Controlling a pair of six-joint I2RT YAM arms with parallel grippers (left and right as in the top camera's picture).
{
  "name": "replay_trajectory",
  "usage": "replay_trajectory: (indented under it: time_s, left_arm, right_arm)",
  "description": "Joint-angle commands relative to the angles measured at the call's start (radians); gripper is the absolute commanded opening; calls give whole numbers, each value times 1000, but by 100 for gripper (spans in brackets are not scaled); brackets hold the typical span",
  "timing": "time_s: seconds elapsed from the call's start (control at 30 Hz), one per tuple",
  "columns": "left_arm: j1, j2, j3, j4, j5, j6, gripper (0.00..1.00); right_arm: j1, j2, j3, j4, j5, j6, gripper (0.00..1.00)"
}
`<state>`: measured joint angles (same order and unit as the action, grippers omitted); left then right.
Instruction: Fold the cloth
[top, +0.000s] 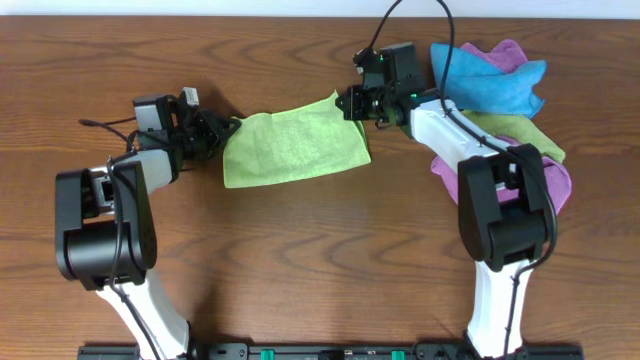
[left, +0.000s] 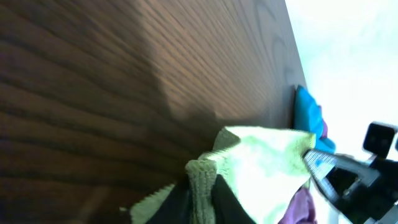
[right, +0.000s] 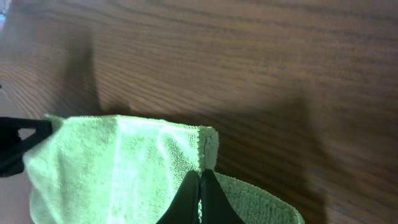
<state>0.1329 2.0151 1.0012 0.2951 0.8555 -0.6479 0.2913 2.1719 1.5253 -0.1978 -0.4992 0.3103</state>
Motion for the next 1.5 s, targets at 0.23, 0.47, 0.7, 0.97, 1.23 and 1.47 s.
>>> replay_trajectory:
  time_s: [0.23, 0.47, 0.7, 0.97, 1.23, 1.47]
  left_arm:
    - [-3, -165, 24, -274, -94, 236, 6]
    - [-3, -192, 24, -361, -132, 271, 6]
    - [-4, -194, 24, -457, -100, 303, 6]
    - [-6, -258, 24, -562, -74, 356, 6]
    - [-39, -348, 24, -748, -113, 443, 6]
    - [-74, -348, 24, -937, -214, 443, 6]
  right_arm:
    - [-4, -117, 18, -76, -6, -33, 1]
    - [-4, -145, 18, -112, -6, -39, 1]
    - [-6, -200, 18, -218, -5, -73, 1]
    - [-20, -254, 18, -390, 24, -85, 1]
    - [-20, -254, 18, -548, 39, -91, 1]
    - [-20, -254, 18, -676, 40, -103, 1]
